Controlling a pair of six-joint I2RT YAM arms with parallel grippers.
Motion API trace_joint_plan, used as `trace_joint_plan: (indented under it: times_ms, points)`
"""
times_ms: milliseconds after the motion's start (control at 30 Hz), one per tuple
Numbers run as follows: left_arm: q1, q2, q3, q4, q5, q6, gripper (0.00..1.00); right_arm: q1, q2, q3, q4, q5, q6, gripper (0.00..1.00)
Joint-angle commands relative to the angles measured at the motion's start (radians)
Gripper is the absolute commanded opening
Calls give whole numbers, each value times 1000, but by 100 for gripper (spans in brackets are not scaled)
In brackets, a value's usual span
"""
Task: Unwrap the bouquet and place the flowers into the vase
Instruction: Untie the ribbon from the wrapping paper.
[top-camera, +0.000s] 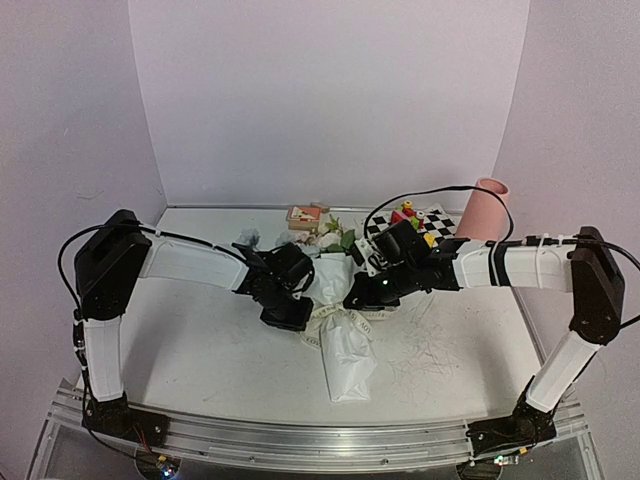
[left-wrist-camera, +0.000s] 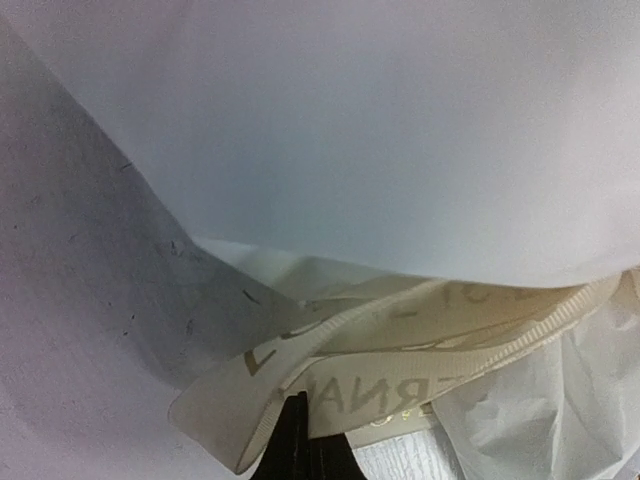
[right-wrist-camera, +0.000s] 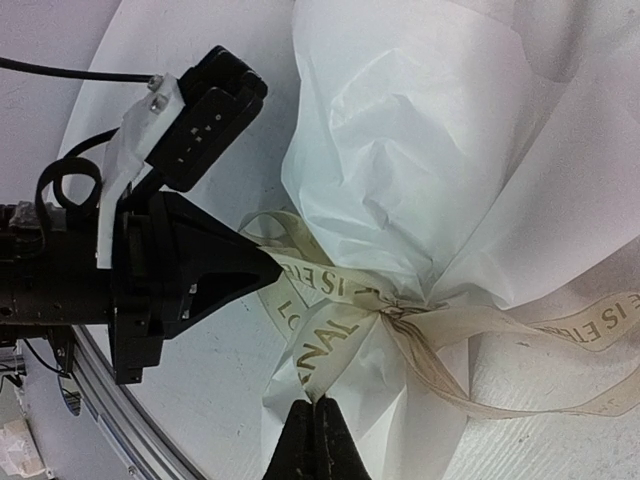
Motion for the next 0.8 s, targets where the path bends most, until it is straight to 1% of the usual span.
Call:
trace_joint_plan:
  times_ms: [0,100,300,400,567,767]
  points:
    - [2,-8,96,-122,-110,6,0,6,-11,35,-11,4,-1,0]
    - [3,-88,76,-138,-240,-20,0,7,-19,33,-22,15,-9,0]
    - [3,-171,36,-138,-354,-39,0,7,-5,34,-38,17,-17,0]
    - [3,-209,26,-138,-415,-43,0,7,-6,41,-57,52,-13,0]
    - [3,-262,18,-137,-498,-48,0,6,-19,55,-120,169,-17,0]
    - [3,-292,28,-134,-536,-24,0,7,-26,74,-173,253,-32,0]
